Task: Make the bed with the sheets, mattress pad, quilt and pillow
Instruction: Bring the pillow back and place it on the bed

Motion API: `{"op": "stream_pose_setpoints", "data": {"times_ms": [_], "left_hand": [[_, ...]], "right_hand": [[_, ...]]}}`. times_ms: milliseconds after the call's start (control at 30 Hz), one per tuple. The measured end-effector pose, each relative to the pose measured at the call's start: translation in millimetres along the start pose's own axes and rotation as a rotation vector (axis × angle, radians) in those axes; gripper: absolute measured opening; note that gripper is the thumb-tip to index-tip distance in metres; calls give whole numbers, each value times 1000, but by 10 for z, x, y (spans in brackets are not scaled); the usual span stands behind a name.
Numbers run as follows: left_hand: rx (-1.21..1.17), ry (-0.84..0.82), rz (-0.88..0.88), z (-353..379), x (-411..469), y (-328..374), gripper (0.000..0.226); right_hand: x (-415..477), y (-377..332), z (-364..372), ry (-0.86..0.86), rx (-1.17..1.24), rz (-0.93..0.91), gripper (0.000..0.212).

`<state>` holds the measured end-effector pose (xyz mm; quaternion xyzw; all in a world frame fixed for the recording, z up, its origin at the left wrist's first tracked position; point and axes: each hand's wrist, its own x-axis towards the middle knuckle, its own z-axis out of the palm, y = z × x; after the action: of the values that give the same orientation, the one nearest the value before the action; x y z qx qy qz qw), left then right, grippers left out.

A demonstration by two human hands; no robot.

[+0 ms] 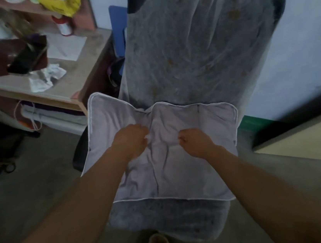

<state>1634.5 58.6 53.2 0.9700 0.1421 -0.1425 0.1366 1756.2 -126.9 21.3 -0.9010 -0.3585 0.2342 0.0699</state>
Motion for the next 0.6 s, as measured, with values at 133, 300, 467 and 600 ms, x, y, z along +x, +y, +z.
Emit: {"op": "stream_pose_setpoints", "data": {"times_ms": [133, 300, 467, 600], "left_hand": [[122, -13, -11, 232, 801, -222, 52], [337, -90, -66, 581, 1419, -442, 114], [450, -202, -101, 1085, 1698, -690, 145], [360, -157, -26, 1444, 1775, -837, 145]], "right_hand": [[729, 363, 113, -63, -220, -3, 68], [1329, 665, 400, -93, -364, 33, 129], [1629, 841, 838, -13, -475, 28, 143], [1779, 893, 1092, -26, -488, -15, 143]]}}
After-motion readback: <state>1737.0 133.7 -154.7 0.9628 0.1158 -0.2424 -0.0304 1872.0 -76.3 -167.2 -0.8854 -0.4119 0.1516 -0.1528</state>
